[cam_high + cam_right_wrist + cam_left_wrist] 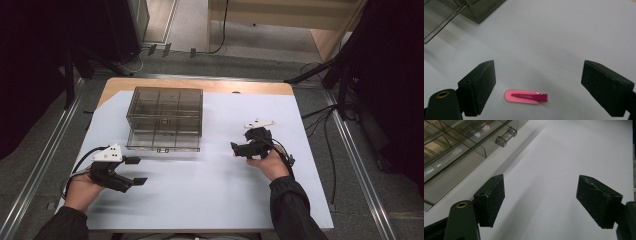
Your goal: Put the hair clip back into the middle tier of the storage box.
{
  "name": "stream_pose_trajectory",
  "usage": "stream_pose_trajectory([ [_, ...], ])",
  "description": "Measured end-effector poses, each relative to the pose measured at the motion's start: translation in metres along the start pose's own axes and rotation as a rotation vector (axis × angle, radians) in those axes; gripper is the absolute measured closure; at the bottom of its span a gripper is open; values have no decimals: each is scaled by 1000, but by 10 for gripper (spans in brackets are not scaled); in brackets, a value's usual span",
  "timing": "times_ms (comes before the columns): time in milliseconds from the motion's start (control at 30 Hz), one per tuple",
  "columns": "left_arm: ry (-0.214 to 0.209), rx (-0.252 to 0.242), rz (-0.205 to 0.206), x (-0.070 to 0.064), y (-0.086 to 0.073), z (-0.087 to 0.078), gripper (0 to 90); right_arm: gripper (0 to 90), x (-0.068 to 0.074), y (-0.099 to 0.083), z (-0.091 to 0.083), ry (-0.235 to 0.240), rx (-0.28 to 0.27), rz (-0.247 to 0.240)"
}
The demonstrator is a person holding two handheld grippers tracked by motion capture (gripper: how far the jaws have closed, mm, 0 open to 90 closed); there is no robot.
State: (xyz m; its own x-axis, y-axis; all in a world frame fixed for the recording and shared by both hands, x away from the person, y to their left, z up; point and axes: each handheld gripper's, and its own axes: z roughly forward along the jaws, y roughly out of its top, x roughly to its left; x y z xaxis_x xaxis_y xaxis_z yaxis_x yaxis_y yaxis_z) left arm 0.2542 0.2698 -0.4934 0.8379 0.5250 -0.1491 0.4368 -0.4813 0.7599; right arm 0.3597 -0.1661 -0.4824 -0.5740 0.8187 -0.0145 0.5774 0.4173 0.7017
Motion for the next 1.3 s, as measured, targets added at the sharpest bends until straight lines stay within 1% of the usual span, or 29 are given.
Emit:
stream_pose_trajectory([
  [100, 4, -5, 1, -1, 0, 1, 237, 130, -4, -1, -2, 22, 2, 9],
  [133, 4, -5, 1, -1, 0, 1, 237, 130, -4, -1, -2, 22, 2, 9],
  [200, -1, -1, 2, 0, 0, 0, 237, 130, -5, -2, -4, 25, 0, 6],
  [233, 7, -4, -1, 0, 0, 1, 237, 128, -5, -2, -5, 26, -5, -6],
  [267, 7, -4, -1, 0, 0, 1, 238, 128, -5, -2, -5, 26, -5, -6],
  [300, 2, -1, -1, 0, -1, 1, 237, 132, -5, -2, -7, 40, -7, -9],
  [400, 6, -4, -1, 0, -1, 1, 237, 139, -5, -2, -7, 46, -4, -14],
  [533, 5, 1, -2, 0, -2, -1, 237, 187, -4, 0, -7, 50, -10, -13],
  [600, 5, -6, -6, 0, -2, -1, 237, 223, -5, 0, -8, 54, -13, -14],
  [633, 8, -7, -5, 0, -3, -2, 237, 252, -5, 0, -8, 61, -13, -14],
  [667, 11, -5, -6, 0, -3, -2, 237, 301, -5, 0, -9, 72, -9, -14],
  [733, 10, -4, -6, 1, -3, -2, 237, 398, -6, 0, -10, 100, -7, -24],
  [767, 10, -5, -7, 0, -3, -2, 237, 429, -7, 0, -11, 112, -6, -31],
  [867, 9, -5, -6, 0, -3, -2, 237, 451, -7, 0, -12, 116, -7, -33],
  [900, 9, -5, -7, 0, -3, -2, 237, 463, -7, 0, -13, 116, -14, -41],
  [933, 9, -4, -7, 0, -3, -2, 238, 471, -7, 0, -15, 117, -17, -37],
  [1000, 10, -4, -7, 1, -3, -2, 237, 473, -8, 0, -16, 124, -16, -29],
  [1133, 11, -5, -8, 1, -3, -3, 237, 475, -9, 0, -16, 131, -15, -31],
  [1267, 13, -3, -9, 1, -3, -2, 237, 480, -9, -1, -16, 140, 1, -19],
  [1300, 14, -1, -11, 1, -4, -2, 237, 480, -9, -1, -15, 154, 12, -21],
])
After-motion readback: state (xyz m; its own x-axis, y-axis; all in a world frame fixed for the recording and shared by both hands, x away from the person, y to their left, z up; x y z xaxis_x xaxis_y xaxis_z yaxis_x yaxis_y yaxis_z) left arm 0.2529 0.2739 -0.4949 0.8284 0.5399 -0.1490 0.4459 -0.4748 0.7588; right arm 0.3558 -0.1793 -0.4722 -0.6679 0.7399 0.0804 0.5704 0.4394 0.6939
